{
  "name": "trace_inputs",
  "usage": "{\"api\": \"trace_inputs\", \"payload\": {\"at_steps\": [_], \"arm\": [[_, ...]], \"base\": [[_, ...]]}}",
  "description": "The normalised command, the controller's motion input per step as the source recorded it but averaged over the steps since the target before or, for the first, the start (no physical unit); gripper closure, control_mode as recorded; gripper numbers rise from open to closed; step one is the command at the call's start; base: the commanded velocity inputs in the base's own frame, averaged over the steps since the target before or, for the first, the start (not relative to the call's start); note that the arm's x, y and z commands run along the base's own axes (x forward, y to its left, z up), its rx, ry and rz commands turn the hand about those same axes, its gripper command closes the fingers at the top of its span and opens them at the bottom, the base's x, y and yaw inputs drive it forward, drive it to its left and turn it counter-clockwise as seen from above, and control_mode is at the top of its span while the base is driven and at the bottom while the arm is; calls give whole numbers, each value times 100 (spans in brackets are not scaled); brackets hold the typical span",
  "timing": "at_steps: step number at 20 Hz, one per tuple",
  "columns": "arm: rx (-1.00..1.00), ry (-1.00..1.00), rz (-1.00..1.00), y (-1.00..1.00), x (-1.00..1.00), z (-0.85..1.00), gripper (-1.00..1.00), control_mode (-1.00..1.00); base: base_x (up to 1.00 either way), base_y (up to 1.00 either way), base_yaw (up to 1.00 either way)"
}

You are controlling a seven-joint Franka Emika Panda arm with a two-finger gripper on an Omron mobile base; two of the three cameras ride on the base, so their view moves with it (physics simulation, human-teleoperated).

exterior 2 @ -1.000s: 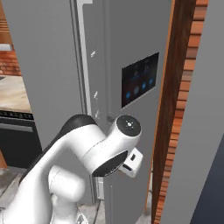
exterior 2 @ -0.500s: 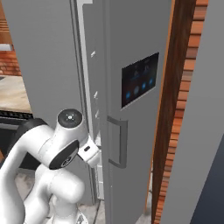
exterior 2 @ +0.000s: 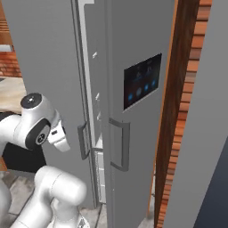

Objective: Gather the mushroom and lime from the fridge and place them on a tray on the dining counter. Then gather the chicken drumstick and fish from the fridge and place them on the other tray.

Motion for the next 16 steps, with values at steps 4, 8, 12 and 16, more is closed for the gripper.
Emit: {"api": "trace_inputs", "payload": {"at_steps": [4,8,12,16], "arm": [[0,-4,-36,12,74,5,-100,-100],[0,-11,-35,4,75,14,-100,-100],[4,-9,-30,-6,67,21,-100,-100],[6,-18,-21,0,41,35,-100,-100]], "base": [[0,0,0],[0,0,0],[0,0,0],[0,0,0]]}}
